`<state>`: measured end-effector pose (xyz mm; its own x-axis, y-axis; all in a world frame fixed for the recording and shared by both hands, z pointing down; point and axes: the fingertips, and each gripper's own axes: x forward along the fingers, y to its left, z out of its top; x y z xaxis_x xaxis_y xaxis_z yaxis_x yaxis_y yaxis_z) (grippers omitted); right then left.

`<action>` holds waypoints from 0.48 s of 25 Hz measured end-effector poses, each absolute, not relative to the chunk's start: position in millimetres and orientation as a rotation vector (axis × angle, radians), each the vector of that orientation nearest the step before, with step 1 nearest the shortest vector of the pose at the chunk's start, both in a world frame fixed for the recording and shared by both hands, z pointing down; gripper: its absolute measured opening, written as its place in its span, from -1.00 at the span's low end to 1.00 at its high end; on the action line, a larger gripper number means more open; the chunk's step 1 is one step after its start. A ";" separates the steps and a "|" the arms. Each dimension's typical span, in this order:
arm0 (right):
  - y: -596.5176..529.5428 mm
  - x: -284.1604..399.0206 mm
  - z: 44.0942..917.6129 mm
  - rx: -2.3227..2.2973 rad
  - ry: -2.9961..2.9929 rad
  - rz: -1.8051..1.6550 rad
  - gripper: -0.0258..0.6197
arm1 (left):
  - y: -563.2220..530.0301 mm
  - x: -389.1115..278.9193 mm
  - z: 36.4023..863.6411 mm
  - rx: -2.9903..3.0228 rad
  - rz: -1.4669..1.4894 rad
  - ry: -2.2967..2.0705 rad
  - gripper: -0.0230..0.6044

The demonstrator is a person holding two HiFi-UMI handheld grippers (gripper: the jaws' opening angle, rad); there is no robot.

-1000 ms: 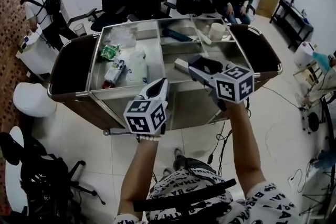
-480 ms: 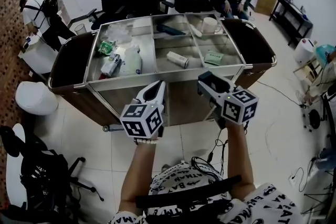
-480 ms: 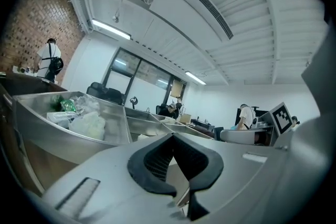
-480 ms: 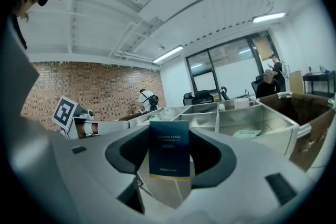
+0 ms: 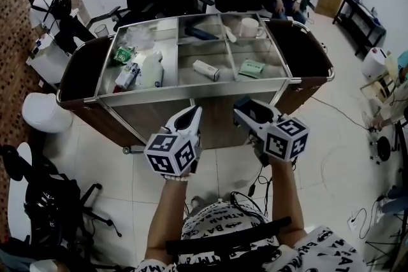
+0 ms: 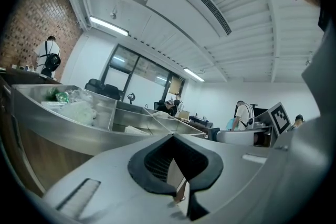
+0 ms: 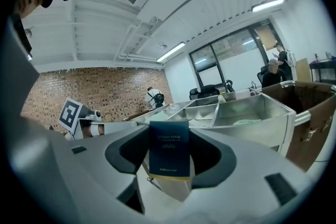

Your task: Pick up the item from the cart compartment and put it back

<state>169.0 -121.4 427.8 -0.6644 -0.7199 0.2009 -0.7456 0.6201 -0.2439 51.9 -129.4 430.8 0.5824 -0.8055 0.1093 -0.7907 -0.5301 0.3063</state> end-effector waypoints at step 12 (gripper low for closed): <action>-114.5 173.2 432.2 1.217 -2.753 0.487 -0.16 | -127.4 53.0 439.5 2.442 -0.049 -1.379 -0.93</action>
<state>173.2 -114.5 432.2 -0.6777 -0.7045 0.2108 -0.7341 0.6311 -0.2506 53.0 -127.4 439.5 0.5293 -0.8379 0.1329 -0.8265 -0.4739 0.3040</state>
